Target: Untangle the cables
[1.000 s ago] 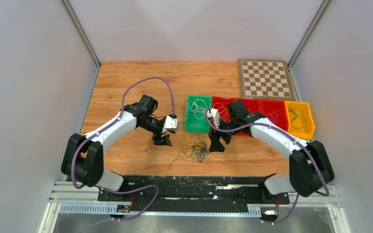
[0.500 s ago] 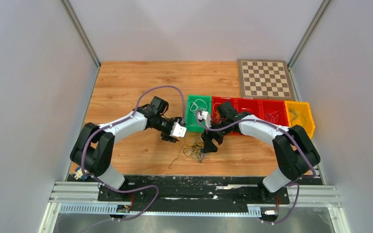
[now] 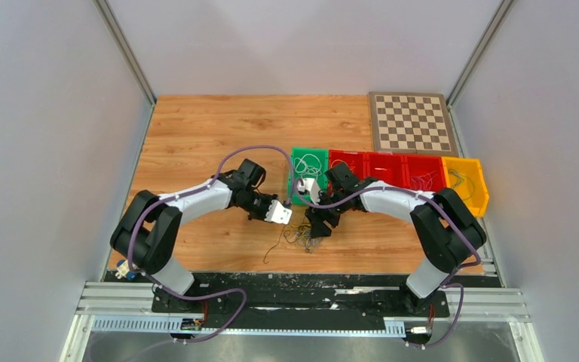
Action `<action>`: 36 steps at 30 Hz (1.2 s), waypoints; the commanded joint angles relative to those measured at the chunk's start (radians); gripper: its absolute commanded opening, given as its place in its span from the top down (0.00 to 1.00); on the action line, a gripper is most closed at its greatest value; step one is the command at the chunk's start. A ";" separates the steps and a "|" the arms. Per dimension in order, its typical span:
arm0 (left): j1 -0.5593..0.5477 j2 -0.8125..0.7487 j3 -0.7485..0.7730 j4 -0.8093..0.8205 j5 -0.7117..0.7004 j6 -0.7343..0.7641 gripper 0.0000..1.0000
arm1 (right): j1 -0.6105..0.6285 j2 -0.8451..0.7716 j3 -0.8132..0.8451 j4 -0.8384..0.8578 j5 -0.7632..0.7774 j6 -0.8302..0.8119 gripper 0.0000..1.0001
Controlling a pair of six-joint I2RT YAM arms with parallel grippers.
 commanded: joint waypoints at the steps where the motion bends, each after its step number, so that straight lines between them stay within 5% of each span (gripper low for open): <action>1: 0.011 -0.141 0.001 0.004 -0.059 -0.127 1.00 | 0.008 -0.006 -0.028 0.051 0.068 -0.021 0.47; 13: 0.283 -0.539 0.093 -0.032 -0.056 -0.630 1.00 | 0.007 -0.045 -0.106 0.035 0.230 -0.074 1.00; 24: 0.596 -0.576 0.348 0.081 -0.026 -0.989 1.00 | -0.022 -0.143 -0.201 -0.057 0.316 -0.204 1.00; 36: 0.913 -0.369 0.704 0.282 0.047 -1.380 1.00 | -0.049 -0.215 -0.263 -0.113 0.364 -0.292 1.00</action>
